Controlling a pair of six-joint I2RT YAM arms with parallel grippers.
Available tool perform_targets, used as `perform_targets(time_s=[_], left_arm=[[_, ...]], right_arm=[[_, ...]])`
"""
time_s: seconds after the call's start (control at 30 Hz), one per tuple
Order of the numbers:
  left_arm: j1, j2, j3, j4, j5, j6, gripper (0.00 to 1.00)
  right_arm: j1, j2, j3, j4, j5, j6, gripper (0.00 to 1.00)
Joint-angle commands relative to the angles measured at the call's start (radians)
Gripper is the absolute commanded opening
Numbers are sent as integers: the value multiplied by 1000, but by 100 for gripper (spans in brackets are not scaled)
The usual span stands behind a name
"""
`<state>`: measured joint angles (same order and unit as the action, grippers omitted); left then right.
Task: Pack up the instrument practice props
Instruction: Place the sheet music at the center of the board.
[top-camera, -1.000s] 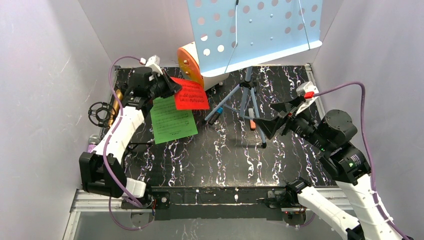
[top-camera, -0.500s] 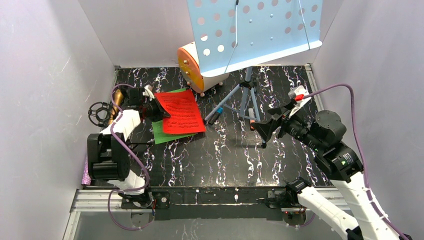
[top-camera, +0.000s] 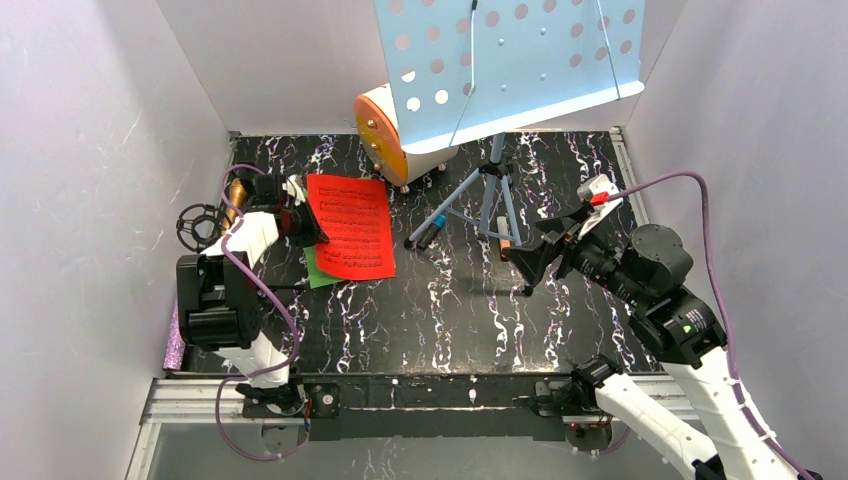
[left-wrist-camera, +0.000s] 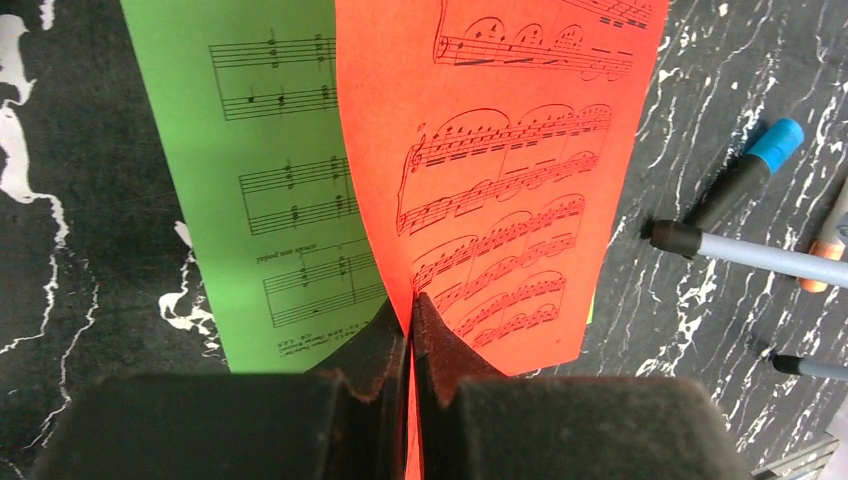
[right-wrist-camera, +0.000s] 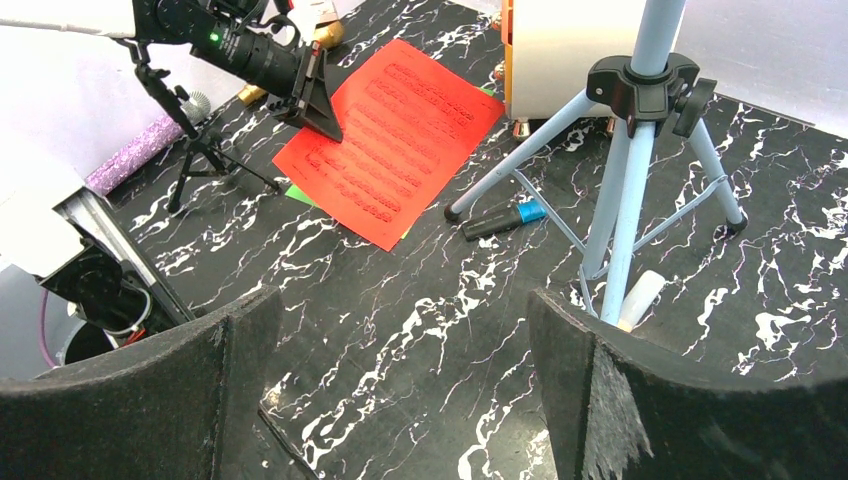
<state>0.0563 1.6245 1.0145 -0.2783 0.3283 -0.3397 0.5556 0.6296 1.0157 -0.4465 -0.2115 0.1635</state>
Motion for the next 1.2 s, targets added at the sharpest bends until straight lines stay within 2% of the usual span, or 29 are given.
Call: perform_targets(time_s=[0.0, 0.33, 0.63, 0.8, 1.17], left_arm=[[25, 3, -5, -35, -25, 6, 0], [95, 41, -59, 59, 78, -99, 0], [96, 7, -139, 131, 104, -170, 0], [96, 22, -130, 151, 120, -176, 0], [95, 85, -21, 100, 131, -81, 0]], right_arm=[[-4, 0, -5, 48, -3, -9, 99], [-4, 7, -8, 51, -6, -6, 99], [-5, 14, -8, 49, -8, -4, 99], [-4, 16, -11, 52, -11, -2, 99], [-4, 27, -10, 55, -14, -2, 99]])
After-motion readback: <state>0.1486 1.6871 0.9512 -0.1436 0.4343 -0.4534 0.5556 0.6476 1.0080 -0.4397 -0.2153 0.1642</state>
